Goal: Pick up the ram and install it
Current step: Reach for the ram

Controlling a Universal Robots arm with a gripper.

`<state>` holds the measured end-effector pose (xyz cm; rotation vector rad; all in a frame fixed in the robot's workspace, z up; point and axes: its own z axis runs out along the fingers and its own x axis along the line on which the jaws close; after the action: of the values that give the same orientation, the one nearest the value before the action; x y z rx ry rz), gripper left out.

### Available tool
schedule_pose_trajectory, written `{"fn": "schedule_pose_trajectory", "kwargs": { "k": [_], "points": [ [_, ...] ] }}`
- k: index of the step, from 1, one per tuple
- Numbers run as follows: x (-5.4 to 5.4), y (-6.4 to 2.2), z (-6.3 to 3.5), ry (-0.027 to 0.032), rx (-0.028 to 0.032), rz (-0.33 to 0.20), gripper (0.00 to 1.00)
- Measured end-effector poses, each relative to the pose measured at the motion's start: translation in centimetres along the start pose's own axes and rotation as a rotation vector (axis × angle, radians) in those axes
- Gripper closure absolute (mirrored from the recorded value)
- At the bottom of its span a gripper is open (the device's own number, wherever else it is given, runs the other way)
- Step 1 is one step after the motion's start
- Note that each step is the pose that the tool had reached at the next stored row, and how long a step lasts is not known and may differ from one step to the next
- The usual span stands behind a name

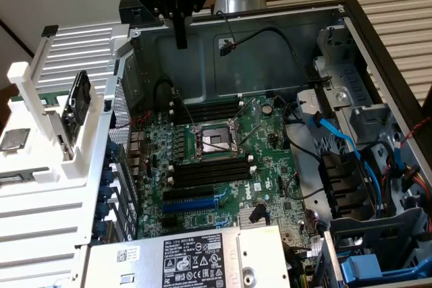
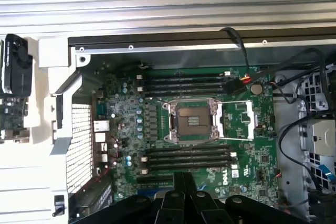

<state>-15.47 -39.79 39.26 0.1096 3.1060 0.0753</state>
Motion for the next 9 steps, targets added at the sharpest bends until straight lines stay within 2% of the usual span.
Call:
{"fn": "schedule_pose_trajectory", "kwargs": {
  "k": [3, 9],
  "points": [
    [1.2, -0.06, -0.04, -0.0032, -0.0002, 0.0, 0.9],
    [3.7, -0.18, -0.13, -0.0059, -0.0004, 0.0, 0.9]
  ]
}}
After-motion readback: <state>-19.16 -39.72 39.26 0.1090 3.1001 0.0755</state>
